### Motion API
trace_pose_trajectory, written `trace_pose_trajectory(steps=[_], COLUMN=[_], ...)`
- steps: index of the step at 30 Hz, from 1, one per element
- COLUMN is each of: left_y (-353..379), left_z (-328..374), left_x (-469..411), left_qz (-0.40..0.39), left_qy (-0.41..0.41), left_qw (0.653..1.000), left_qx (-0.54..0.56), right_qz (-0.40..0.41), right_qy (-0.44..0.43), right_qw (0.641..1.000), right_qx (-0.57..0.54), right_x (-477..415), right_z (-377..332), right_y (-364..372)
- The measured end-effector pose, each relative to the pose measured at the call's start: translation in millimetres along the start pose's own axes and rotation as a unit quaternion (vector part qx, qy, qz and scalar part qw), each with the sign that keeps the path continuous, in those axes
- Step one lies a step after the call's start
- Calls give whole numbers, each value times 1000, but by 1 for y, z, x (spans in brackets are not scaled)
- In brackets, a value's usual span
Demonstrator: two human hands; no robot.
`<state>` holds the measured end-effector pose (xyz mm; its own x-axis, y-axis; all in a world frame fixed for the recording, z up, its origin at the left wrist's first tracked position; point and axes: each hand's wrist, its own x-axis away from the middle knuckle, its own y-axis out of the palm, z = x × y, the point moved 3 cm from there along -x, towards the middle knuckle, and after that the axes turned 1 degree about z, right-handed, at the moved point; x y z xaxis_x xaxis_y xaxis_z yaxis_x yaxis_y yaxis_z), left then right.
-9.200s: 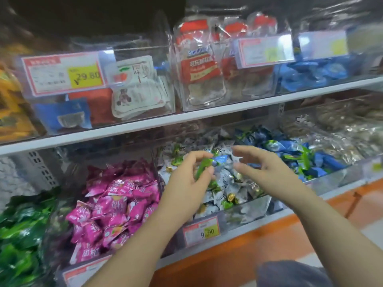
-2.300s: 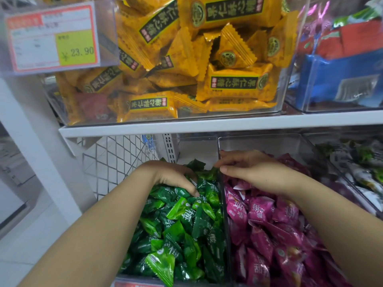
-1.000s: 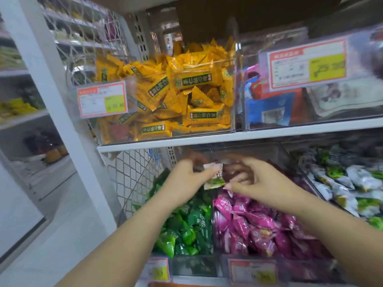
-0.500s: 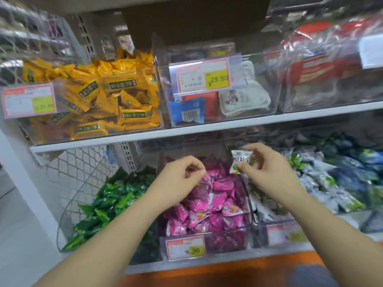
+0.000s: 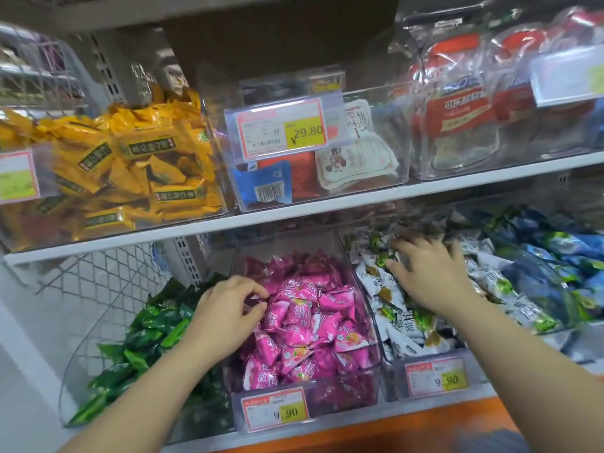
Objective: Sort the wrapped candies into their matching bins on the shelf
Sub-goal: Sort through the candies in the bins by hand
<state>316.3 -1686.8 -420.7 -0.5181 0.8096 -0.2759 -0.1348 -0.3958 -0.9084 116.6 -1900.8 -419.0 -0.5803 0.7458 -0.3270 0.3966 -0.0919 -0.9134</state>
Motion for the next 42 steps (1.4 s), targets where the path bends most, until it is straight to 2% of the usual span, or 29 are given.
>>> trace_pose_trajectory(steps=[4,7,11,15,20,25,35,39,42], left_y=[-8,-23,-32,-34,-22,-15,-18,-26,-35], left_z=[-5,-19,-46,-61,-63,-69,-86,-97,-114], left_x=[5,9,21,33,31,12,-16,-20,-22], left_qz=[44,77,11,-54,-168,-248,-266,-237,-195], left_qy=[11,-25,-57,-46,8,-8,5,-4,-2], left_qw=[996,991,988,994,986,966,955,965,969], left_qx=[78,103,141,83,-3,-71,-133,-108,-154], right_qz=[10,24,-74,-139,-167,-205,-232,-242,-251], right_qy=[2,-64,-206,-257,-269,-259,-229,-211,-206], right_qw=[1000,996,955,922,909,902,893,881,877], right_qx=[-1,-54,-201,-254,-273,-277,-311,-348,-354], right_x=[1,7,22,29,31,31,23,22,22], right_z=[-14,-49,-107,-150,-186,-196,-197,-196,-194], right_y=[-9,-16,-6,15,35,49,58,61,64])
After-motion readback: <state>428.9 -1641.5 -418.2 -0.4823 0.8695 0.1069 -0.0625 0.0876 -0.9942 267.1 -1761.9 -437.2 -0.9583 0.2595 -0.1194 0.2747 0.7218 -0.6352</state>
